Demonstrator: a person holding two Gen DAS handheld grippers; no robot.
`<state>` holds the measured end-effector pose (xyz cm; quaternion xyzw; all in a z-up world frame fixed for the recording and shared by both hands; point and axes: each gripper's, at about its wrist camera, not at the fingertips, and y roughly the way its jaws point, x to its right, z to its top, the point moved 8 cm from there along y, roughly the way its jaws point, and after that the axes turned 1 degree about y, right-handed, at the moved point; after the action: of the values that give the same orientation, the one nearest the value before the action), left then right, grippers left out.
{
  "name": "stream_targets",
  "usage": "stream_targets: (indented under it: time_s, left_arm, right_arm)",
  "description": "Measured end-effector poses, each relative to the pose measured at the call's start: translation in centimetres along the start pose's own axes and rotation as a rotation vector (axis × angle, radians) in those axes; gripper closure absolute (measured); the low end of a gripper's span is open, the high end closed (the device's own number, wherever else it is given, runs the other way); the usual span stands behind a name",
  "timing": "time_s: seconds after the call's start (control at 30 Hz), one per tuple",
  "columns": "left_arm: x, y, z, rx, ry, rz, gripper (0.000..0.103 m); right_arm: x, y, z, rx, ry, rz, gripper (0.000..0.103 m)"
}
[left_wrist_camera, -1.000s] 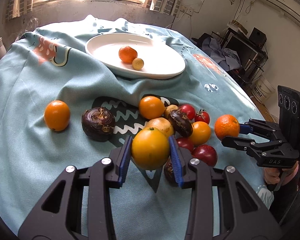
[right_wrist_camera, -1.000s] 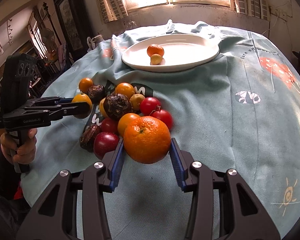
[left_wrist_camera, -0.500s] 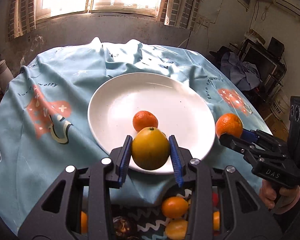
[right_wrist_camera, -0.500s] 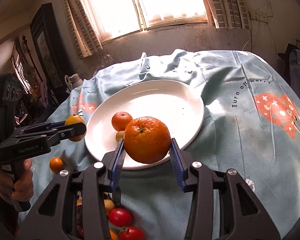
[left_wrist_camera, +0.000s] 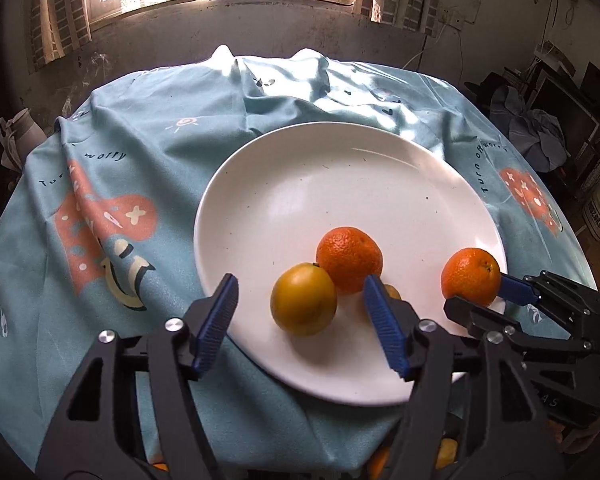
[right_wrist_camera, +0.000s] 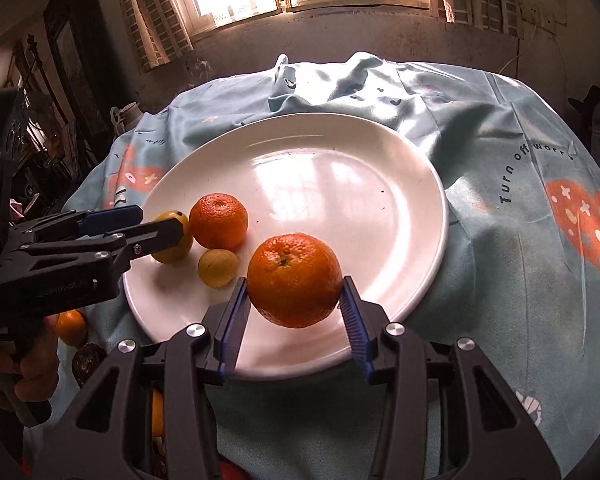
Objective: Organize fruits
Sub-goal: 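Lower both held fruits onto the white plate and open both tools, then move both tools back over the remaining fruit pile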
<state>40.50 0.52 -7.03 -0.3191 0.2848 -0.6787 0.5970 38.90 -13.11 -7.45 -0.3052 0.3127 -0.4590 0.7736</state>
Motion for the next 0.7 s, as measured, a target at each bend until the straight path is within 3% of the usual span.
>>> stream_targets:
  time_s: [0.1,0.2,0.3,0.4,0.5,0.63,0.7]
  left_arm:
    - [-0.3,-4.1,-0.2,0.076,-0.008,-0.020,0.011]
    - [-1.1,-8.0,-1.7,0.148,-0.010,-0.018,0.007]
    - [-2.2,-10.5,-4.6,0.205,-0.042,-0.009,0.002]
    - [-2.9,-10.8,-8.0,0.191,-0.043,-0.027,0.002]
    - [-3.5,-10.0,-10.7,0.123,-0.078,-0.032,0.002]
    - [-3.4,-9.8,-12.4,0.098,-0.083,-0.054,0.002]
    - [-3.1,-9.9,-13.0,0.091,-0.072,-0.059,0.002]
  right_arm:
    - [-0.5,-3.2,-0.5,0.089,-0.013,0.003,0.041]
    - [-1.2,-6.3,-1.5,0.156,-0.048,-0.011,0.041]
    - [-2.3,-8.8,-3.6,0.182,-0.038,0.067,0.041]
    - [-3.8,-9.9,-6.5,0.168,-0.085,0.120,0.041]
    - [-4.9,-9.9,-9.5,0.106,-0.123,0.113,0.041]
    - [-7.1,-10.8,-12.0,0.035,-0.190,0.207,0.041]
    - [-7.7,-11.7,-12.6,0.046,-0.228,0.217,0.041]
